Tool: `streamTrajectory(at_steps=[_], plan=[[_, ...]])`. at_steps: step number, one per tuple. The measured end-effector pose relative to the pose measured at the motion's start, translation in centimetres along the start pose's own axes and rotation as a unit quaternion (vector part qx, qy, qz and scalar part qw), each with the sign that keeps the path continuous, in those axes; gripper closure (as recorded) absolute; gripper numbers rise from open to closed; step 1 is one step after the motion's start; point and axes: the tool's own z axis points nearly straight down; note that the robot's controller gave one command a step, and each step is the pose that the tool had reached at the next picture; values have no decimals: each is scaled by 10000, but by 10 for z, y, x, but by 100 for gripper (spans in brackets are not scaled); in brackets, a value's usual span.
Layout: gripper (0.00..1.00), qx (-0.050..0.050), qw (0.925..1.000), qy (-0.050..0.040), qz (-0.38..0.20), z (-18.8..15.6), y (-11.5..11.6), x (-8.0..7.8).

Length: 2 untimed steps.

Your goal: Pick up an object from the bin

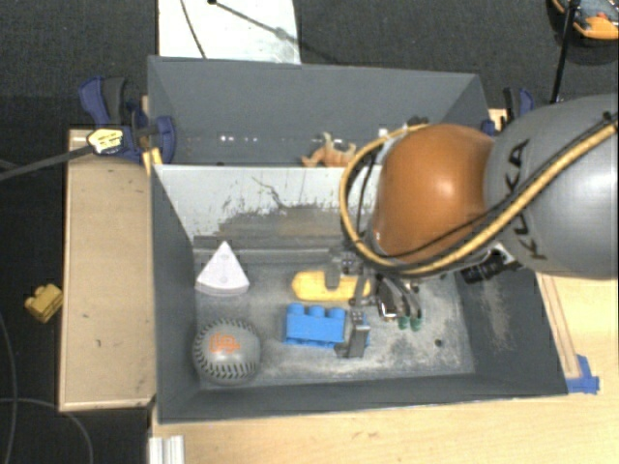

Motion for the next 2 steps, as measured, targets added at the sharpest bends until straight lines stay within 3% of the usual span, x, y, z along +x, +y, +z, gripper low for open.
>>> streamTrajectory(at_steps=[1, 2], plan=[[0, -3, 10000, -10, 6, -2, 0, 0], [0, -7, 9974, -70, -720, 20, -12, 0]])
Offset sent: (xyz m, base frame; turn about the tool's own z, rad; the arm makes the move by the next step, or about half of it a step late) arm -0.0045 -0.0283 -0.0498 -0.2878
